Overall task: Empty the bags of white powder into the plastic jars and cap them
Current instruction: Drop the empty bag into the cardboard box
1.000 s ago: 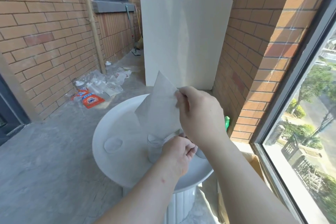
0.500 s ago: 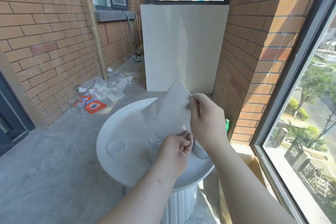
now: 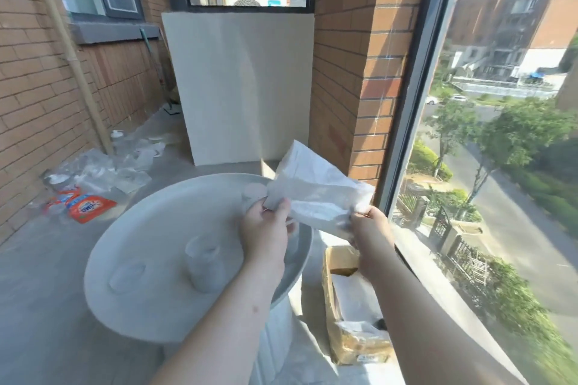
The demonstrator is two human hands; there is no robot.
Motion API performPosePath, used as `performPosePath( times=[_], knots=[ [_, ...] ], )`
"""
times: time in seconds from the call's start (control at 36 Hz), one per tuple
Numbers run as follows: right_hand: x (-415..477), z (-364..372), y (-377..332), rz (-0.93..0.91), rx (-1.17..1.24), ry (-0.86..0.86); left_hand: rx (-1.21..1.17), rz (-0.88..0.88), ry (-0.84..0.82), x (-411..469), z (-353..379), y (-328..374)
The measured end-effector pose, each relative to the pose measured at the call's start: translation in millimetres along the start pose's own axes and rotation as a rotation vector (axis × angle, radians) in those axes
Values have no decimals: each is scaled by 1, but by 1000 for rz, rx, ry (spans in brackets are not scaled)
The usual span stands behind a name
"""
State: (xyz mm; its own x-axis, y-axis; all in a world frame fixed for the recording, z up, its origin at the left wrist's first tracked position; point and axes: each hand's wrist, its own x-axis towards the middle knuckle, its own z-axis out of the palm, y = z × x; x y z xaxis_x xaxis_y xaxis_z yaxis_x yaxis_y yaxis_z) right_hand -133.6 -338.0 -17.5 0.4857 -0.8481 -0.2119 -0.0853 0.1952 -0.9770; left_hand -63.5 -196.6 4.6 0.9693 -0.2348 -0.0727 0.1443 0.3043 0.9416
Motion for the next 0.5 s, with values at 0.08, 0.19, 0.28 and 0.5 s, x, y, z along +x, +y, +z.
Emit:
performPosePath(
  times=[0.08, 0.19, 0.28, 0.5],
  knots=[
    [8, -32, 9, 56, -52, -27, 111, 93, -77, -10, 21, -12],
    [9, -72, 19, 135, -152, -45, 355, 213, -153, -16, 47, -39],
    [17, -98, 26, 138, -315, 40, 545, 318, -238, -26, 62, -57],
    [43, -153, 50, 87, -333, 15, 936, 387, -496, -34, 85, -119]
  ],
)
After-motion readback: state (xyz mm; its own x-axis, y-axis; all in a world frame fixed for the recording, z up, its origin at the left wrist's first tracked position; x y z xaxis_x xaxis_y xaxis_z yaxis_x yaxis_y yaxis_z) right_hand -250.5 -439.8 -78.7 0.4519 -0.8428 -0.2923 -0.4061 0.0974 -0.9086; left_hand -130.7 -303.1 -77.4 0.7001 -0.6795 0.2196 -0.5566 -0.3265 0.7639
